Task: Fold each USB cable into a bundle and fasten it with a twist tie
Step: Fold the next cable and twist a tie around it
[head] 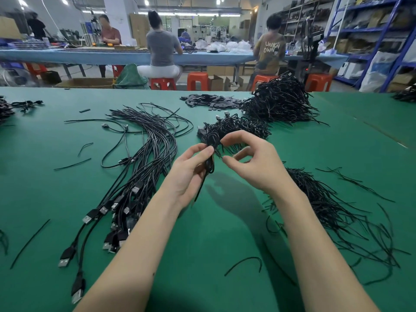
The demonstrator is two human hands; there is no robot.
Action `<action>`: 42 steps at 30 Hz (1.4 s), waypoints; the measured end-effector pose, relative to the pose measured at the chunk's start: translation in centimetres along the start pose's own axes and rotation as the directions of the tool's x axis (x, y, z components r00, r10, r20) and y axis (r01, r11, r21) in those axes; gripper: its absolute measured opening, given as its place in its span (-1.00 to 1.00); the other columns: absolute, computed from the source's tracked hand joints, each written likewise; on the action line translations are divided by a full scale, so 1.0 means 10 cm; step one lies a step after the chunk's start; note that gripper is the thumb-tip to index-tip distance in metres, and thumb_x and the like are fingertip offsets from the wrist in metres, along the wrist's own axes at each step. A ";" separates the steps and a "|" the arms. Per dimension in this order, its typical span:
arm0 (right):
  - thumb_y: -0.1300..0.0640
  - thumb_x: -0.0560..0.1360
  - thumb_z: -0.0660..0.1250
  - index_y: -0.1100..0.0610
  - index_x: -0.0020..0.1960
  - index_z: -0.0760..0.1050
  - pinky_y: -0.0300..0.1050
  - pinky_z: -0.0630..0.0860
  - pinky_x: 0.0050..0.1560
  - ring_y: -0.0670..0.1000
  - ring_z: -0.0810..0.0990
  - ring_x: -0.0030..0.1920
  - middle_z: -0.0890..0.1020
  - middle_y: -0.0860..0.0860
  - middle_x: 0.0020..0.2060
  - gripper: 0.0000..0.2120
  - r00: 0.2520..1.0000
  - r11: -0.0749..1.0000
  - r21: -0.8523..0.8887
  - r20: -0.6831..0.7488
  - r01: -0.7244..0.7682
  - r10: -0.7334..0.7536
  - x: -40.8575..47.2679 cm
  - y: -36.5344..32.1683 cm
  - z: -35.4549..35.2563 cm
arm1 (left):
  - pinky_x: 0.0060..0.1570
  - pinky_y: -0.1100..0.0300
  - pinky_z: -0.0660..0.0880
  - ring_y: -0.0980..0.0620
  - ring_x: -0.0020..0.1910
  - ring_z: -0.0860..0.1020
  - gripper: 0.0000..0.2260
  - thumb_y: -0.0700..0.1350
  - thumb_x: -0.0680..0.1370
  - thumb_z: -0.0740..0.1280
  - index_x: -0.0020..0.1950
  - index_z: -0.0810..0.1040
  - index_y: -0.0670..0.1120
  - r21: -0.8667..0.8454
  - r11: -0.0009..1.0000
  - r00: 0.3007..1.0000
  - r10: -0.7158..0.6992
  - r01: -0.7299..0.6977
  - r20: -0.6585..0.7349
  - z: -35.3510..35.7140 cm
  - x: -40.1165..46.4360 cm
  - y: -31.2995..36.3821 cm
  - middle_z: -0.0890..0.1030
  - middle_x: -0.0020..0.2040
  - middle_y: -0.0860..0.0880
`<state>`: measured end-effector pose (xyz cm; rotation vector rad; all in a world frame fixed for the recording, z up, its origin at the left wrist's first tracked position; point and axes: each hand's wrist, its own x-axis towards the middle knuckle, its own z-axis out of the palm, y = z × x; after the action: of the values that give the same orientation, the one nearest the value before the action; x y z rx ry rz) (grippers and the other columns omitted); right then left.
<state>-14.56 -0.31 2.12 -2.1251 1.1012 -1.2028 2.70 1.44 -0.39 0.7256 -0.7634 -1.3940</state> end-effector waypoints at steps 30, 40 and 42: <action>0.08 0.54 0.39 -0.04 -0.22 0.62 -0.19 0.48 -0.30 -0.13 0.53 -0.41 0.64 -0.20 -0.35 -0.84 0.994 0.998 -0.060 -0.111 -0.025 0.018 -0.01 0.02 0.28 | -0.26 0.32 0.48 0.11 -0.31 0.55 -0.78 -0.18 0.35 0.47 -0.05 0.55 -0.06 0.034 0.999 1.000 -0.016 0.016 0.004 -0.05 0.02 0.00 0.66 -0.24 0.00; 0.20 0.57 0.42 0.09 -0.03 0.60 -0.32 0.30 -0.43 -0.05 0.42 -0.38 0.58 -0.11 -0.25 -0.98 0.926 0.806 0.463 0.254 -0.370 0.280 -0.07 -0.03 0.26 | -0.22 0.30 0.51 0.04 -0.23 0.57 -0.82 -0.19 0.37 0.45 -0.07 0.55 -0.09 0.037 0.999 0.999 -0.038 0.038 0.004 -0.05 0.01 0.02 0.65 -0.18 -0.10; 0.12 0.56 0.45 0.08 -0.08 0.59 -0.29 0.35 -0.35 -0.01 0.41 -0.34 0.59 -0.11 -0.25 -0.93 0.976 0.929 0.300 0.101 -0.215 0.194 -0.06 0.00 0.27 | -0.21 0.30 0.51 0.05 -0.25 0.58 -0.83 -0.18 0.37 0.45 -0.08 0.55 -0.09 0.044 0.998 0.999 -0.052 0.052 0.011 -0.05 0.01 0.02 0.66 -0.21 -0.08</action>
<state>-12.42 0.22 0.41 -1.7548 1.0009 -1.1124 3.26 1.31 -0.53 0.7764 -0.7908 -1.4333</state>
